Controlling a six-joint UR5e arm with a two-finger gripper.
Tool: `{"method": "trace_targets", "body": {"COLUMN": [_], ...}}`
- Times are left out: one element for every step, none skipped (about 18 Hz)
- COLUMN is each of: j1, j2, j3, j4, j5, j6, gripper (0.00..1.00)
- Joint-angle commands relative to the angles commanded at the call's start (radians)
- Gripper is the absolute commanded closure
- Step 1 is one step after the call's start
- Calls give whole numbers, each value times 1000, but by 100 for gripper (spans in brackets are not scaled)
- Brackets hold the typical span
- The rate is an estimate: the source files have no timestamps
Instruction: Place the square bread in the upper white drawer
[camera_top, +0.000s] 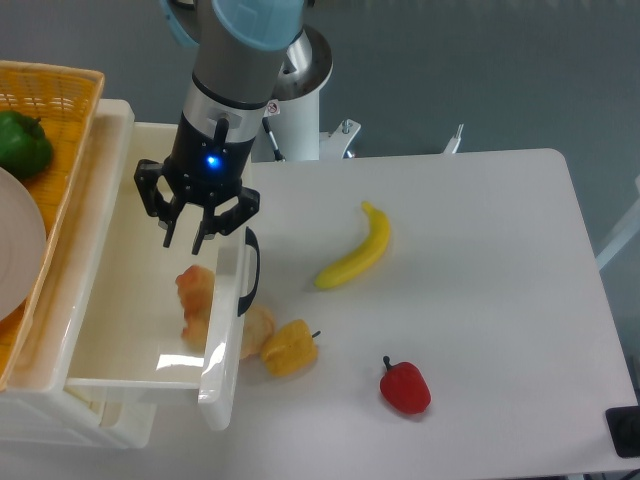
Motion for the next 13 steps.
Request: {"method": "trace_targets", "body": {"j1": [5, 11, 17, 35, 50, 64, 83, 103, 119, 132, 146, 161, 178], "j2": [-2, -2, -2, -2, -2, -2, -2, -2, -2, -3, -3, -3, -3], "j3": [0, 0, 0, 0, 0, 0, 2, 0, 0, 0, 0, 0, 0], "j4": [0, 0, 2, 2, 3, 3, 6, 11, 12, 12, 11, 11, 11], "j5": [0, 3, 6, 8, 8, 8, 8, 8, 9, 14, 18, 21, 20], "j6": [3, 5, 6, 6, 6, 11, 21, 35, 60, 90, 119, 135, 146], "gripper": [58, 56, 51, 51, 51, 50, 45, 39, 31, 19, 16, 15, 9]}}
